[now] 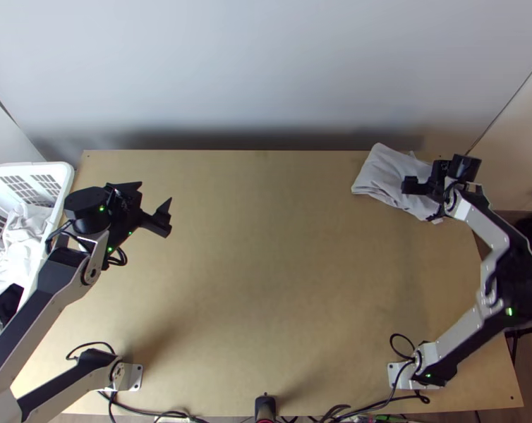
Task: Fold the t-shirt
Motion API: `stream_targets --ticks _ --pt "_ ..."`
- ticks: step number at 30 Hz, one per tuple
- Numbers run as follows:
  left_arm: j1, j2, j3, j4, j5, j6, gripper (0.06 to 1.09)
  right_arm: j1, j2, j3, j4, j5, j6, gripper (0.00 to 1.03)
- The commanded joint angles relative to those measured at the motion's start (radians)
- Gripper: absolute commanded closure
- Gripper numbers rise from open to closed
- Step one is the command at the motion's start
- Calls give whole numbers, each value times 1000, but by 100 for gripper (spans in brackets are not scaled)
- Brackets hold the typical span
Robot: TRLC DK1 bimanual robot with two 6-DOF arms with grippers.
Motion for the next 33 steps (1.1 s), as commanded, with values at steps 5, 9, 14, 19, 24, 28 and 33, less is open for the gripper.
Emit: stream_targets --ticks 5,9,14,19,24,28,33 --pt "26 -27 -24 -15 1 11 10 -84 294 167 -35 -19 1 5" --pt "34 -40 -53 -10 1 12 10 -84 338 184 -54 -19 0 5" --pt "40 -58 -54 -9 1 16 10 -86 274 190 -101 -20 13 5" --pt "57 -58 -51 -9 1 26 10 -55 97 180 -118 -37 50 5" --pt "61 -47 -71 13 2 26 10 36 11 161 -118 -48 55 5" --pt "63 -44 -81 23 1 25 10 125 10 157 -118 -66 41 5" --pt "84 -47 -76 27 2 28 10 189 61 172 -115 -72 36 5"
